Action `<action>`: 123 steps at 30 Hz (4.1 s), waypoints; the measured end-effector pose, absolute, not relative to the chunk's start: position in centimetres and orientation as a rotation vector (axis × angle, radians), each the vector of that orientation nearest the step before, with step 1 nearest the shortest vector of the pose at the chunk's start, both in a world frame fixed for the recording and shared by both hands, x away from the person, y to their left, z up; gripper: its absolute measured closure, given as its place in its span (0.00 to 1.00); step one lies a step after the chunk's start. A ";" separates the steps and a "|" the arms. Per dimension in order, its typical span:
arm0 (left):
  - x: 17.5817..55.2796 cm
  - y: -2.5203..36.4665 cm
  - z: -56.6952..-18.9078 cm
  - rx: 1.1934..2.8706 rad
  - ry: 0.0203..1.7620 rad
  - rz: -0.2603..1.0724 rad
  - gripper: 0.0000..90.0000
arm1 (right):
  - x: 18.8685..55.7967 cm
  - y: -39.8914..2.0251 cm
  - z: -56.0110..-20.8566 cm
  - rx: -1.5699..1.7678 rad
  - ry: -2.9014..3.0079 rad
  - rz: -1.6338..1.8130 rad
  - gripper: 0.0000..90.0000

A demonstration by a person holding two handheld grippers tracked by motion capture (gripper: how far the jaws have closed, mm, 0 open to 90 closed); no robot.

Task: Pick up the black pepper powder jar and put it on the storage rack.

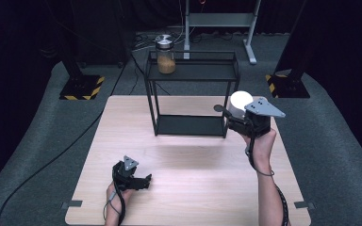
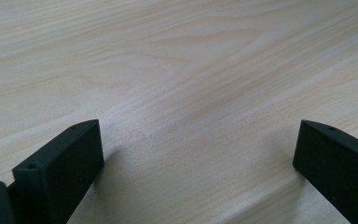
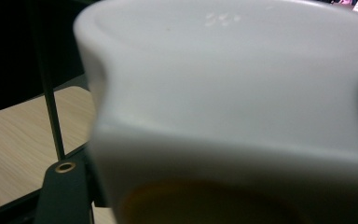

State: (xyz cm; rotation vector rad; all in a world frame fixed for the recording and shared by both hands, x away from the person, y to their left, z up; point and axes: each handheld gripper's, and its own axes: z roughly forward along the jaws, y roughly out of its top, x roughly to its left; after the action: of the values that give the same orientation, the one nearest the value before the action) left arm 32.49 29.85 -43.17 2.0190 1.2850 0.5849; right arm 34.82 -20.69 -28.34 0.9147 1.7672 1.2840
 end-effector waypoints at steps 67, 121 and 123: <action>32.5 29.9 -43.2 2.016 1.277 0.579 0.01 | 38.3 -19.6 -21.9 0.823 1.803 1.297 0.33; 32.5 29.9 -43.2 2.021 1.270 0.574 0.01 | 44.2 -19.8 -14.8 0.957 1.854 1.405 0.33; 32.5 29.9 -43.2 2.021 1.269 0.573 0.01 | 44.7 -19.8 -14.9 0.986 1.850 1.413 0.33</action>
State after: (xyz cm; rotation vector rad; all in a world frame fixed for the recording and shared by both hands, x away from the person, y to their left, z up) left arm 32.53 29.92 -43.23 2.0210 1.2692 0.5730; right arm 44.72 -19.78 -14.91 0.9860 1.8505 1.4131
